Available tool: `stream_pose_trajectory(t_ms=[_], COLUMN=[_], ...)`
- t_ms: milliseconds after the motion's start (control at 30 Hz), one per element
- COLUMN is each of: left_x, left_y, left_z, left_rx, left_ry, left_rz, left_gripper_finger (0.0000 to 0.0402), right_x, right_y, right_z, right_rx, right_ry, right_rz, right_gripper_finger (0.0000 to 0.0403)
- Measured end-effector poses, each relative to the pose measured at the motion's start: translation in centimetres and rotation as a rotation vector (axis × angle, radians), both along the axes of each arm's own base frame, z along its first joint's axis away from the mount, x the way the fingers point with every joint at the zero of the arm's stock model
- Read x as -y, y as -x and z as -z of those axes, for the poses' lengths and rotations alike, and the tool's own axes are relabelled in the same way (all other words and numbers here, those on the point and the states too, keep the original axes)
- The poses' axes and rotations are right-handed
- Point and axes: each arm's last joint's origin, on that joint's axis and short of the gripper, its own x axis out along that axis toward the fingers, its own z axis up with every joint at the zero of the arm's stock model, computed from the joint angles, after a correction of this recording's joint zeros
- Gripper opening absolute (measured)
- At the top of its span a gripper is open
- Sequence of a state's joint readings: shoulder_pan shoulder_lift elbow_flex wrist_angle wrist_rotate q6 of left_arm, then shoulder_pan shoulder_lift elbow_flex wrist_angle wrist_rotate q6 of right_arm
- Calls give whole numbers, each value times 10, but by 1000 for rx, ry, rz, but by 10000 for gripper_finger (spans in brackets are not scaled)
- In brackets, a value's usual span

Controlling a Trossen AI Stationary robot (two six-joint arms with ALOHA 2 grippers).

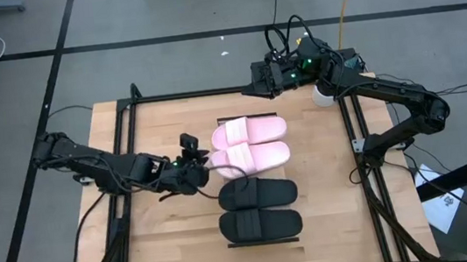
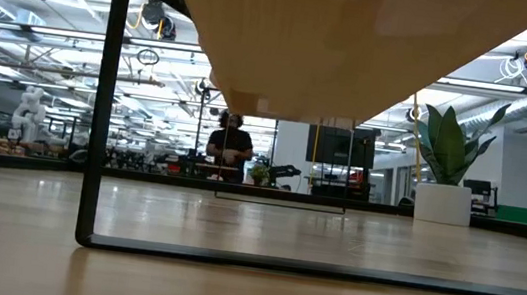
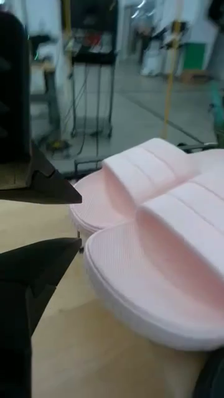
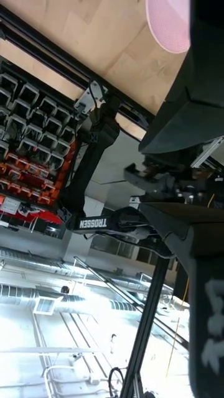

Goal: Pick and place slides into the shelf
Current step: Put the pink slides on the shelf

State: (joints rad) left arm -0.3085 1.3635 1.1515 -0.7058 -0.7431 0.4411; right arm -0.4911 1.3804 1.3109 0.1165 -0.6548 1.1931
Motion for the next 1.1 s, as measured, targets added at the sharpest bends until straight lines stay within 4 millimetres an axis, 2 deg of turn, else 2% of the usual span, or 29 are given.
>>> stream_pose_trajectory(t_ms=[133,267,467,633,1100], left_x=[-14,-30,-50,-57,-70], left_y=[0,-2,-2,-4,-10], left_z=[-4,-1,4,4,7], left_rx=[43,-5,-68,-67,-25], left_ry=[127,227,261,330,337], left_rz=[-45,-40,-73,-53,-54], left_gripper_finger=[104,104,104,104,104], right_x=[0,0,0,0,0], right_y=[0,0,0,0,0], right_z=[0,0,0,0,-2], right_rx=[0,0,1,1,16], right_ry=[1,1,2,5,16], right_rz=[0,-2,-5,-6,-6], right_gripper_finger=[130,130,130,130,130])
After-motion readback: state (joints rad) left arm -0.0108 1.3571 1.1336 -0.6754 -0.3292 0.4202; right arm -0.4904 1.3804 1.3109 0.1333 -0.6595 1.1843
